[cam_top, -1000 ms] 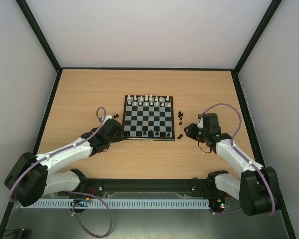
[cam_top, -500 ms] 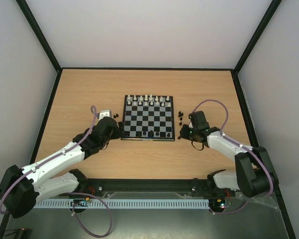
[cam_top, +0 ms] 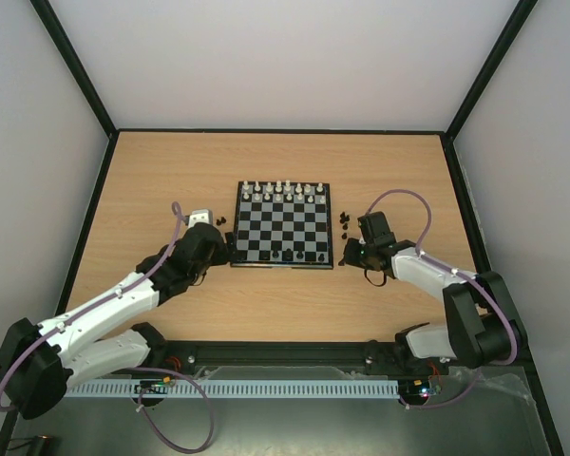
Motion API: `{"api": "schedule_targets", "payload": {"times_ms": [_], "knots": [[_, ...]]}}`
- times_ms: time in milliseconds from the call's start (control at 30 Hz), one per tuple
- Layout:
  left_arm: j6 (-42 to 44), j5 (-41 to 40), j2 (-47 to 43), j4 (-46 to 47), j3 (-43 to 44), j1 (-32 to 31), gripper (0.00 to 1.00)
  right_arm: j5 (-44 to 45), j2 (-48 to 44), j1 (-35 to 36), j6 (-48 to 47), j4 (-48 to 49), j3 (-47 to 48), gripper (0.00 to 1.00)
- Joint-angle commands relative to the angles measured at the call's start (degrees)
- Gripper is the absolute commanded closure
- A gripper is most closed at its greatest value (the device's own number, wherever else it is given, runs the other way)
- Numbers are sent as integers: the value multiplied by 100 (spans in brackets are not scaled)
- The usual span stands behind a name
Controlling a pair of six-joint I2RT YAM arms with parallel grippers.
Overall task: Set up the chess pieces on the board
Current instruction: Pick up the chess piece at the center of the board.
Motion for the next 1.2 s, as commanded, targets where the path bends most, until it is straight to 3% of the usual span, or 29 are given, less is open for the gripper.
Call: {"api": "schedule_targets", "payload": {"times_ms": [0, 400, 733, 1167], "knots": [[104, 54, 6, 42, 27, -15, 1, -52, 79, 55, -92, -154, 114, 80], [129, 85, 83, 145, -23, -7, 0, -73, 219, 139, -101, -124, 94, 80], [157, 174, 60, 175, -21, -7, 0, 108, 175, 140, -75, -195, 108, 96], [217, 619, -96, 271, -8, -15, 0, -1, -658, 135, 99, -651, 247, 98]]}}
